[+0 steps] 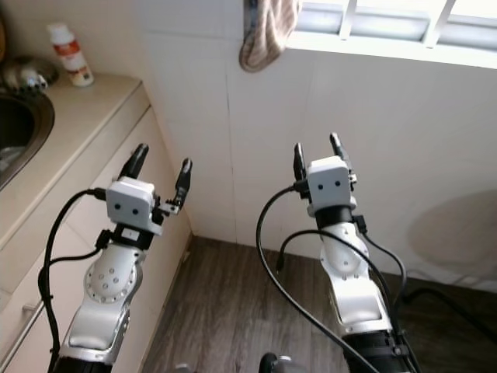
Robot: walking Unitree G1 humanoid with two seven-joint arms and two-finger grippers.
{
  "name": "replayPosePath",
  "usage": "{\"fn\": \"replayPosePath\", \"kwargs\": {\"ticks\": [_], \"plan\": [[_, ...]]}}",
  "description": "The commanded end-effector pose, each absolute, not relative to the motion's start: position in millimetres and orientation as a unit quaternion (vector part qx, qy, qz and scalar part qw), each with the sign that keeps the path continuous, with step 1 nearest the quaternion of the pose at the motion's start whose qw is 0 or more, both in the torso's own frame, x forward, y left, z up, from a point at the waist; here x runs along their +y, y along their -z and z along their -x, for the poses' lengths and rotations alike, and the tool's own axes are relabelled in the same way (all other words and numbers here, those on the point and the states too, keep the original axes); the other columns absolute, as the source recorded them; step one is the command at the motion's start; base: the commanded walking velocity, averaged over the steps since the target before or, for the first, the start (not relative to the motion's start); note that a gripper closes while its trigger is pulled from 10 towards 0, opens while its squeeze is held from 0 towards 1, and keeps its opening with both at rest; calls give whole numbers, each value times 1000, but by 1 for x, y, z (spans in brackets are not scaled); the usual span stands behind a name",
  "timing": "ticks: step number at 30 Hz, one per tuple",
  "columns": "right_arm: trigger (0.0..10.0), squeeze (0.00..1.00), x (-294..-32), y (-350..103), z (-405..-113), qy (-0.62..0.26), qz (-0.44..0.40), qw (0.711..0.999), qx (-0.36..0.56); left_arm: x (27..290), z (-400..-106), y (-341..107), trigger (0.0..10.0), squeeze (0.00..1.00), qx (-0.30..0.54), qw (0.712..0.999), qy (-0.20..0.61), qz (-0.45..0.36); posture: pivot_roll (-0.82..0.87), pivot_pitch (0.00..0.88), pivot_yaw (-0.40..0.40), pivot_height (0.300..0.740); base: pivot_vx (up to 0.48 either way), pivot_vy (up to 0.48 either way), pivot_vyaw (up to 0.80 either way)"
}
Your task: Kitchen organization
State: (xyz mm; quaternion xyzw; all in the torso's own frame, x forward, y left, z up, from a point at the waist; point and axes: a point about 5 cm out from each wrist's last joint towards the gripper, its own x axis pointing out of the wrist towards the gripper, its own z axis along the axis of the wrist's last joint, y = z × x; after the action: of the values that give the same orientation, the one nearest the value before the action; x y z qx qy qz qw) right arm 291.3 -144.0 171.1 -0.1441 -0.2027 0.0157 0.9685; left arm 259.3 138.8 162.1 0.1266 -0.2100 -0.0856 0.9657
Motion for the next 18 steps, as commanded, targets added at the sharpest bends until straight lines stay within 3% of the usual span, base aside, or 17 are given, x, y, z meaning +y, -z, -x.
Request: {"fn": "replayPosePath", "kwargs": {"ticks": [1,18], "plan": [[10000,0,-149,-169,-292,-6,144,971,-193,139,-258,-162,10000,0,-205,967,88,-125,38,41,-18,740,-247,0,0],[10000,0,-151,-164,-294,-2,143,974,-175,139,-258,-160,10000,0,-197,969,90,-120,38,41,-19,740,-251,0,0]]}}
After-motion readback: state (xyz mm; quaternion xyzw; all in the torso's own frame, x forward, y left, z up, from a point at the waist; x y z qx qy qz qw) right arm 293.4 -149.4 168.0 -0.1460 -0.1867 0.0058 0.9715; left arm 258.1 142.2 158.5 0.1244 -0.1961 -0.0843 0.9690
